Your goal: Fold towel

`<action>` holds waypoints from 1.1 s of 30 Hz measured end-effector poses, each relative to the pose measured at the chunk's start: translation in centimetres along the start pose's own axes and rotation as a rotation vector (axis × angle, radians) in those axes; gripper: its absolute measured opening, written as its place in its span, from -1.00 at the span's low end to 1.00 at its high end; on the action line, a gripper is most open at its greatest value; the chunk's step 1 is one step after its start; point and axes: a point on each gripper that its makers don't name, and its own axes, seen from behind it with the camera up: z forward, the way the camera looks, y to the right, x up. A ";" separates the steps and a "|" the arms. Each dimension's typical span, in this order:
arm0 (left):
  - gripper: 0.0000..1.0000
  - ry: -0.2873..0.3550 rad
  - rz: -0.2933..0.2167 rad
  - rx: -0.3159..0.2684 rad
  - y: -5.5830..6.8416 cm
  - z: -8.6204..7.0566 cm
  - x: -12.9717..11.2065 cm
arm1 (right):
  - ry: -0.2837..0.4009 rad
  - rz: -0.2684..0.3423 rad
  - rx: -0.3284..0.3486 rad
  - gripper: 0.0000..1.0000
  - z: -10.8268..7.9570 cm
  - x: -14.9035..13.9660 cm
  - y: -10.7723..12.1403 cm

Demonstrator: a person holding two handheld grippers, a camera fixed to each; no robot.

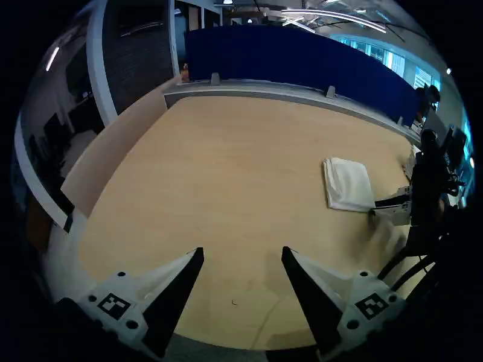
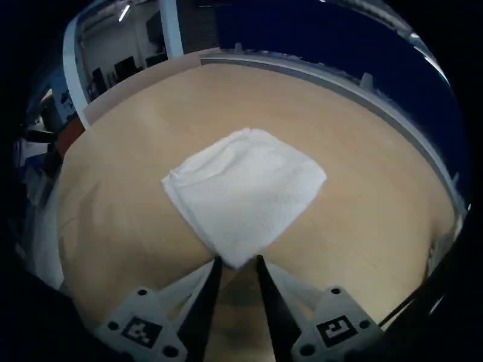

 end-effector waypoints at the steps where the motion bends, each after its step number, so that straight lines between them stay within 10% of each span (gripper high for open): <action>1: 0.92 0.000 0.000 0.001 0.0 0.0 0.0 | 0.001 0.003 -0.001 -0.44 0.0 0.0 0.1; 10: 0.92 -0.003 0.002 0.001 0.1 0.5 -0.3 | 0.008 0.001 -0.001 -0.80 -0.3 0.2 0.2; 33: 0.91 0.014 0.007 -0.013 0.5 -0.1 0.9 | 0.136 -0.047 -0.025 -0.96 -3.1 5.3 0.7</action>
